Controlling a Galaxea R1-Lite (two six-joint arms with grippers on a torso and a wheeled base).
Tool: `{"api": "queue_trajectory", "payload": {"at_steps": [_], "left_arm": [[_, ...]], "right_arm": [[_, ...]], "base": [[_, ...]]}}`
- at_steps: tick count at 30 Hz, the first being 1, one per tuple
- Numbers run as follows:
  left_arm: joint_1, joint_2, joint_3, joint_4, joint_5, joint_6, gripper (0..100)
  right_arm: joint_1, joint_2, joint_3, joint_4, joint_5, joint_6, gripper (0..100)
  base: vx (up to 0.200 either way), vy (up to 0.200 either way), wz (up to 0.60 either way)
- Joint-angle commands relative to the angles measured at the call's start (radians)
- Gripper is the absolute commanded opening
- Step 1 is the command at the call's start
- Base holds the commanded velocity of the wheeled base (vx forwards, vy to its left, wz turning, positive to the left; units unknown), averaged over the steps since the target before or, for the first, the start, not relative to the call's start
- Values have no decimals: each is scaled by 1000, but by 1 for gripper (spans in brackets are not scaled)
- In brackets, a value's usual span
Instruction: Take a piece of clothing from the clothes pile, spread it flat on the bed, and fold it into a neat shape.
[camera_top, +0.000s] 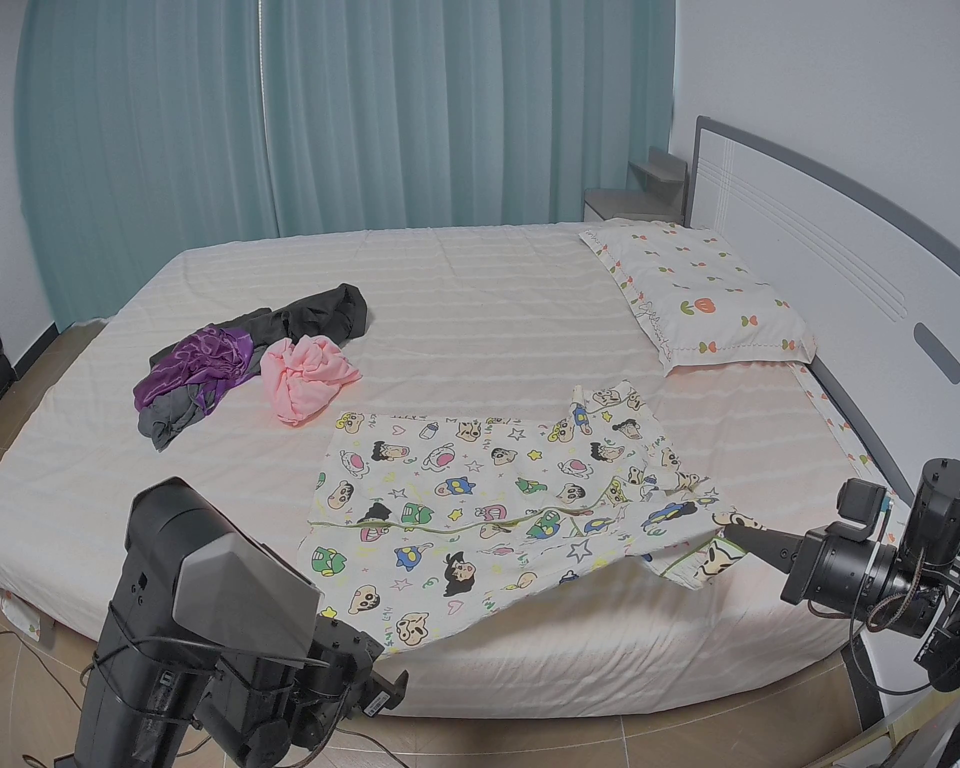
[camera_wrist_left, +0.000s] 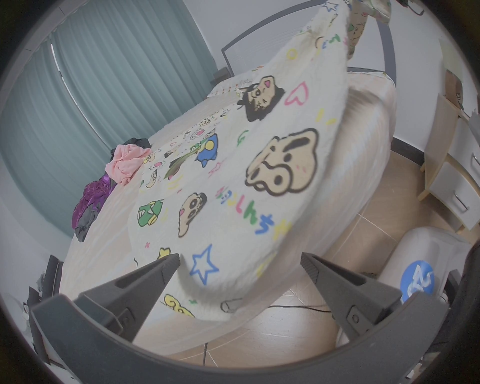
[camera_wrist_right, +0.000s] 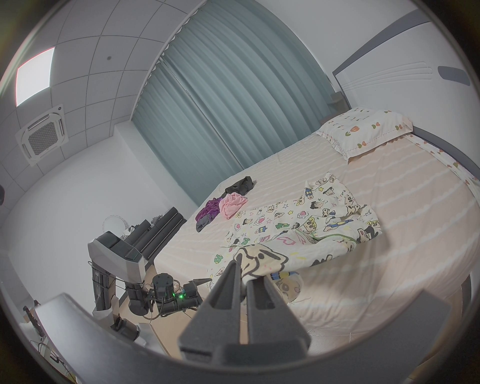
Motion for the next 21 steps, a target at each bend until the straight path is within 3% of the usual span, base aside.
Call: {"api": "queue_trajectory", "payload": {"at_steps": [1,7,8,21], "left_arm": [[9,14,-31,-18,3,2,100],[55,14,-30,-18,3,9,100],[59,14,-24,-18,3,9,0],[62,13,59,-18,53,6,0]], "right_arm": [[0,1,1,-1,1,0,0],[-1,-2,1,-1,1,0,0],[-1,-2,2,-1,1,0,0],[-16,-4,7,-1,-1,0,0]], "base": [[0,0,0],[0,0,0],[0,0,0],[0,0,0]]}}
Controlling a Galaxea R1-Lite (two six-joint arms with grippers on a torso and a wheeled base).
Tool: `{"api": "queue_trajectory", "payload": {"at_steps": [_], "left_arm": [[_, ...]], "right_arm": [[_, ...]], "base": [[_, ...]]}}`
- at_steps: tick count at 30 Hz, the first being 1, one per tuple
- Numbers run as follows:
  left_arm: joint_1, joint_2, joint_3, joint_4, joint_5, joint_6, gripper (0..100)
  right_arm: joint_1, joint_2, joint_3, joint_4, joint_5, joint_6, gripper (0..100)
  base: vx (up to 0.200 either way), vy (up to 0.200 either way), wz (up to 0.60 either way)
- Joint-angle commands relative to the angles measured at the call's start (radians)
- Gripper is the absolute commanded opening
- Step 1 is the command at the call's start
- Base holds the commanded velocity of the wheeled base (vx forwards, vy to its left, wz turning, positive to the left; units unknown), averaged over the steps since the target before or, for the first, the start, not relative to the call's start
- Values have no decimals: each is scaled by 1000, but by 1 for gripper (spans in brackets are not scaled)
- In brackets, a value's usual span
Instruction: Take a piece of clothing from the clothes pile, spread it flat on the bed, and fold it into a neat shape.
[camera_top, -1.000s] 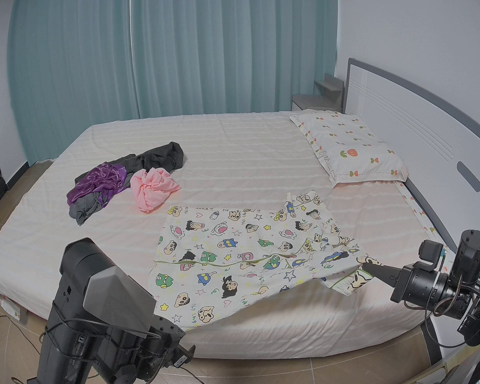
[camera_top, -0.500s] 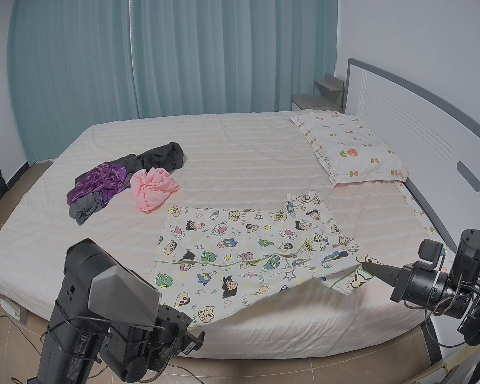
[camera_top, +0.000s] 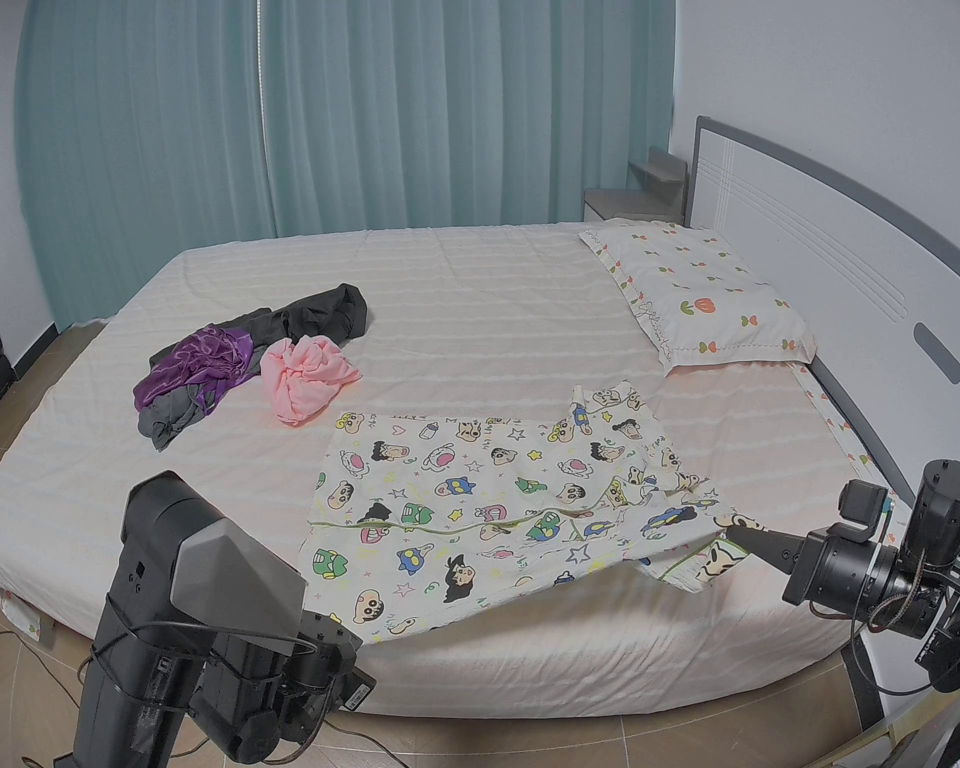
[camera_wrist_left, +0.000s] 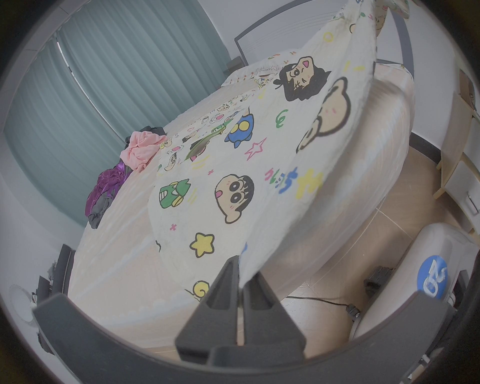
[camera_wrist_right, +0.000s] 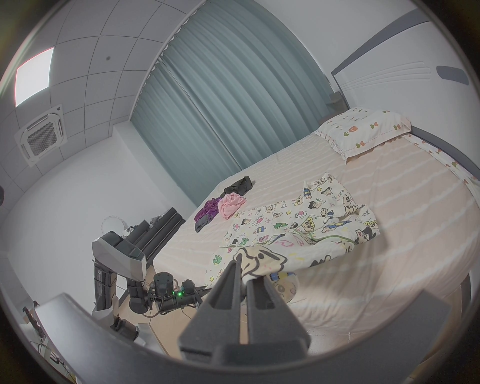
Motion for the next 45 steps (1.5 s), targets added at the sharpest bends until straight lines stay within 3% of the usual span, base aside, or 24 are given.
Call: {"api": "queue_trajectory", "payload": {"at_steps": [1,12,21,26,31,35,38,45], "left_arm": [[1,-1,22,-17,1,1,0],[38,-44,92,-17,-13,-6,0],[78,-93,117,-17,-159,-2,0],[128,-125,156,9,-337,-6,0],[162,-194,146,76,-410,-9,0],[198,-275,112,208,-507,-41,0],[201,-398,43,420,-593,-131,0],[222,-533,-173,909,-608,-220,0]], "right_arm": [[-5,0,0,-1,0,0,0],[-17,-2,18,41,0,0,0],[-17,-9,49,197,0,-5,0],[-14,12,83,240,3,-11,0],[-10,29,101,240,3,-12,0],[-10,31,107,240,8,-12,0],[-8,32,107,240,8,-12,0],[-5,41,118,240,8,-14,0]], "base": [[0,0,0],[0,0,0],[0,0,0],[0,0,0],[0,0,0],[0,0,0],[0,0,0],[0,0,0]]}}
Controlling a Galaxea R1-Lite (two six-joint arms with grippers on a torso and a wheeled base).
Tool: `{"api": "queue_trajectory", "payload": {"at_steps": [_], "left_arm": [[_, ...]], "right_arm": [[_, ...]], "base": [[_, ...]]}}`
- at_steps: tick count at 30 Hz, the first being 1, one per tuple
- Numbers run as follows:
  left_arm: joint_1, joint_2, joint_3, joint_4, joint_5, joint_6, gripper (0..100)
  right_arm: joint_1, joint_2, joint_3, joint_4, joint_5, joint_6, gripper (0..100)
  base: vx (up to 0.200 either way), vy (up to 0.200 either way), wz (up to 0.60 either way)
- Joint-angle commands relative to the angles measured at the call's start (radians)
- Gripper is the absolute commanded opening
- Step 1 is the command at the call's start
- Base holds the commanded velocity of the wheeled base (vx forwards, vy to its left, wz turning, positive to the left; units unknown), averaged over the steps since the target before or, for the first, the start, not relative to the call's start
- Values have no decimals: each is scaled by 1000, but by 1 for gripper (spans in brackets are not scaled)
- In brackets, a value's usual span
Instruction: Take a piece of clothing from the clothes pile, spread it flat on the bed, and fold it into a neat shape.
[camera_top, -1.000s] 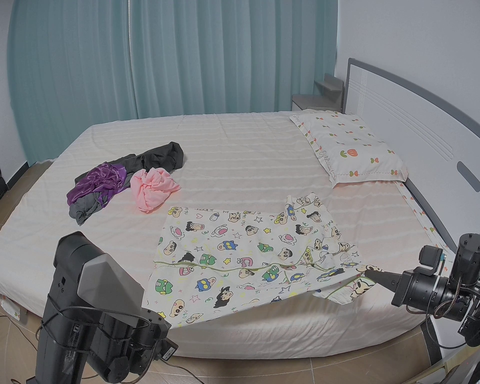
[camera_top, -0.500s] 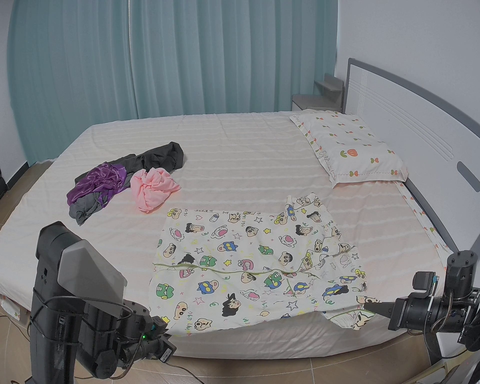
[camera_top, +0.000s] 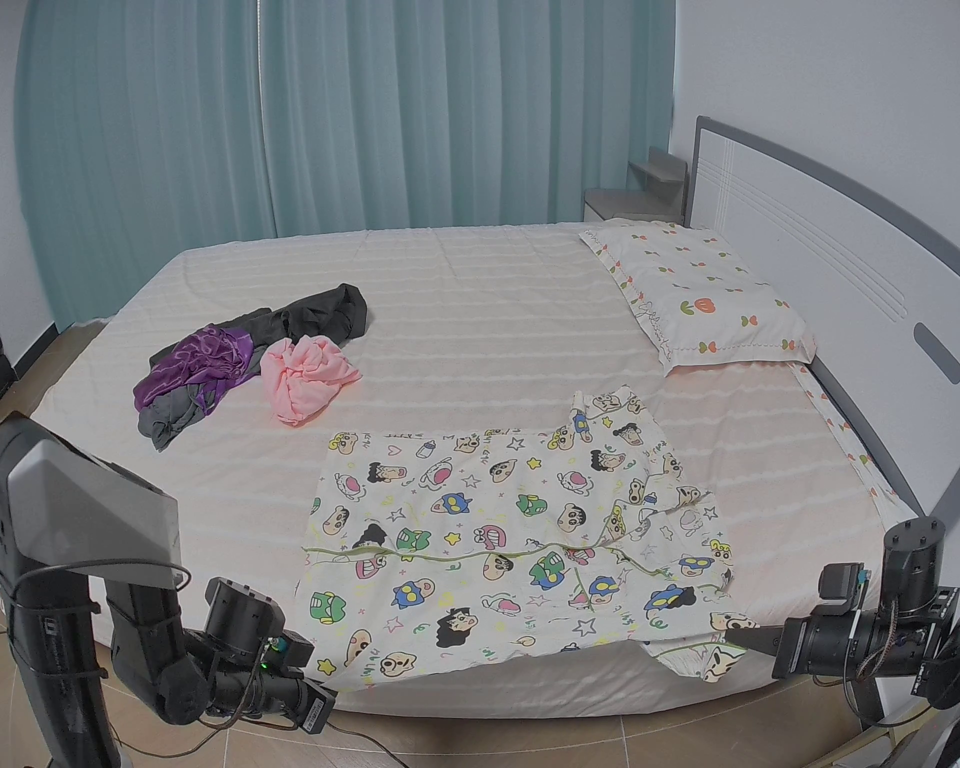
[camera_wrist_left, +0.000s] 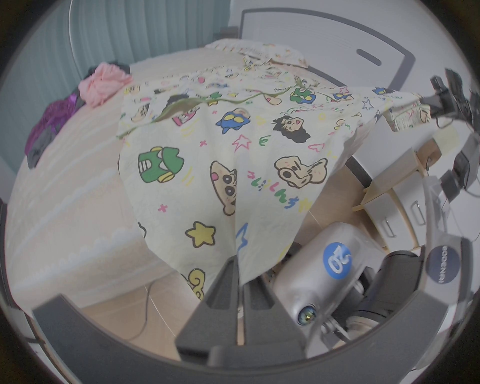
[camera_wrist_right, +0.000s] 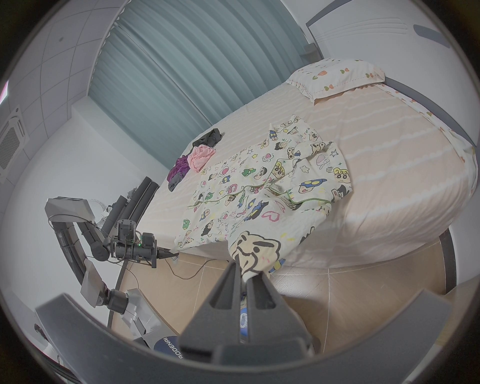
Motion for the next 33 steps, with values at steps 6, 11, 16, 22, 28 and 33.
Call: {"api": "queue_trajectory", "payload": {"at_steps": [6,11,16,22,28,33], "left_arm": [[34,-172,-346,528,-32,-79,0],[43,-172,-455,634,-14,-87,0],[51,-171,-547,784,1,-85,0],[54,-161,-674,934,-8,-166,0],[54,-121,-754,1011,-9,-231,0],[54,-105,-792,1012,-11,-320,0]], "right_arm": [[2,55,29,0,-1,-34,0],[2,55,29,9,1,-69,0],[-2,84,29,52,1,-118,0],[-45,95,-62,55,1,-109,0],[-128,164,-165,51,2,-107,0],[-188,236,-231,51,10,-107,0]], "base": [[0,0,0],[0,0,0],[0,0,0],[0,0,0],[0,0,0],[0,0,0]]}}
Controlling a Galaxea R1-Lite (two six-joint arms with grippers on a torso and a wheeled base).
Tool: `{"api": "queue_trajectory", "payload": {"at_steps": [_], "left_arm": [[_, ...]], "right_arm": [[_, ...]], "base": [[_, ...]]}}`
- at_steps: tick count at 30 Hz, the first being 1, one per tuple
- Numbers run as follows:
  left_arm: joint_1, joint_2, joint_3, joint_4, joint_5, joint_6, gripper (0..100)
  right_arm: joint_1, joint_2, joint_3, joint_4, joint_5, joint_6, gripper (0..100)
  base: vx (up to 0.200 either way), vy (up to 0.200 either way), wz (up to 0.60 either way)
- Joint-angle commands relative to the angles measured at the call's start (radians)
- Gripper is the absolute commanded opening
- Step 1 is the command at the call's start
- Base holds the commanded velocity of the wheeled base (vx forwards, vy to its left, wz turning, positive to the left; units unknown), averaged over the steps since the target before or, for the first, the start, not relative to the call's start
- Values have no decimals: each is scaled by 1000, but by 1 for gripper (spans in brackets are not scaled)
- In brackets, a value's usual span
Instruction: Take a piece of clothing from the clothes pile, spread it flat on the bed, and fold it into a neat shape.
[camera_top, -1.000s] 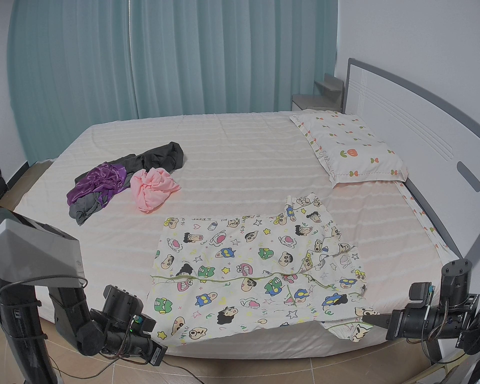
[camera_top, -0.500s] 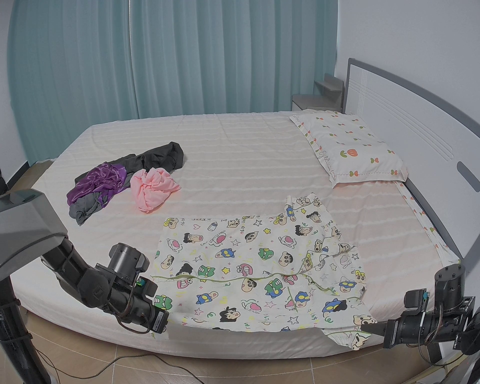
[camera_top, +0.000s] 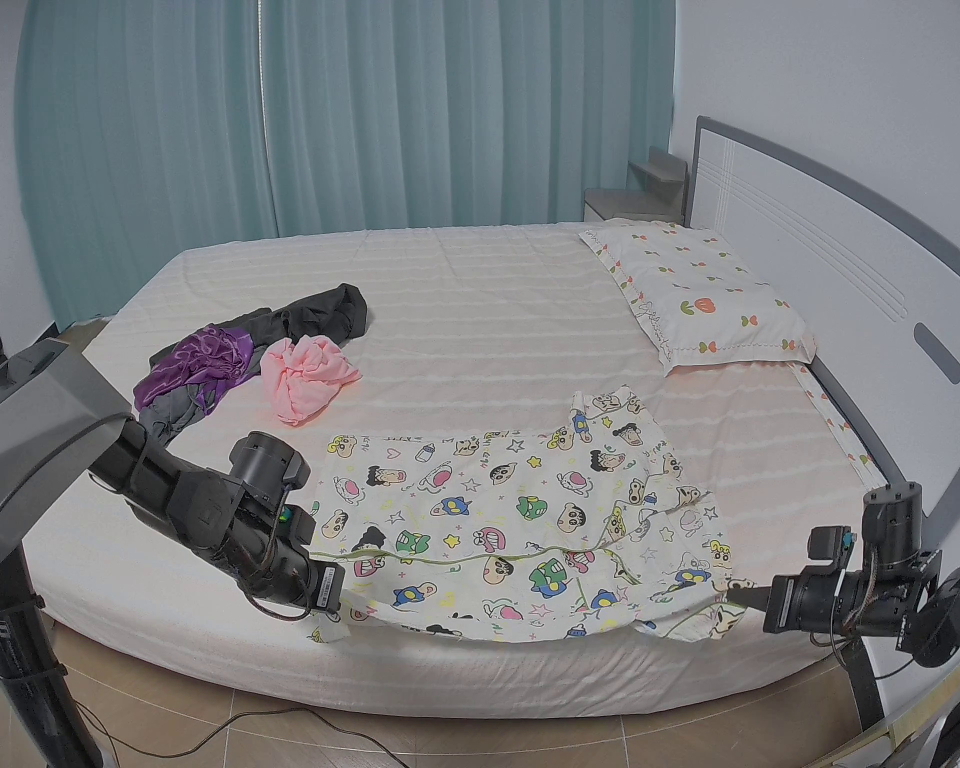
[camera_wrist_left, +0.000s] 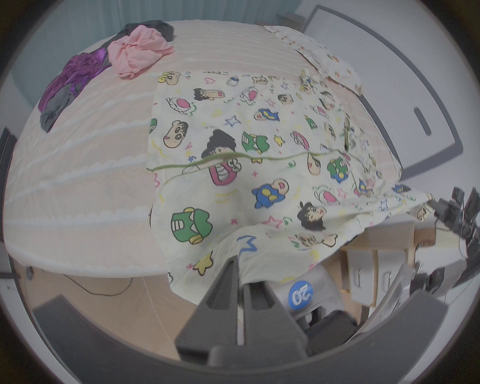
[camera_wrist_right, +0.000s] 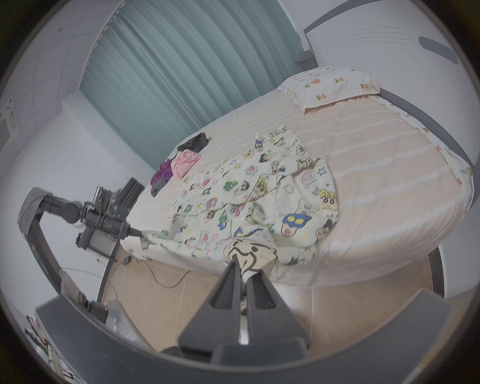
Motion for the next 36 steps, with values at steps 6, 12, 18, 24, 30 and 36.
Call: {"api": "queue_trajectory", "payload": {"at_steps": [6,12,18,24,30,36], "left_arm": [[4,43,-91,59,-4,-103,0],[4,66,-148,62,-1,-188,0],[4,109,-191,64,10,-245,0],[8,151,-238,62,11,-317,0],[28,175,-272,61,13,-363,0],[45,188,-277,61,13,-368,0]], "right_arm": [[-58,199,-122,-34,24,-11,0],[-58,325,-179,-173,11,-1,0],[-58,435,-220,-273,-12,-1,0],[-61,492,-295,-278,-55,0,0],[-67,524,-346,-281,-88,2,0],[-78,560,-376,-285,-90,5,0]], "base": [[0,0,0],[0,0,0],[0,0,0],[0,0,0],[0,0,0],[0,0,0]]}}
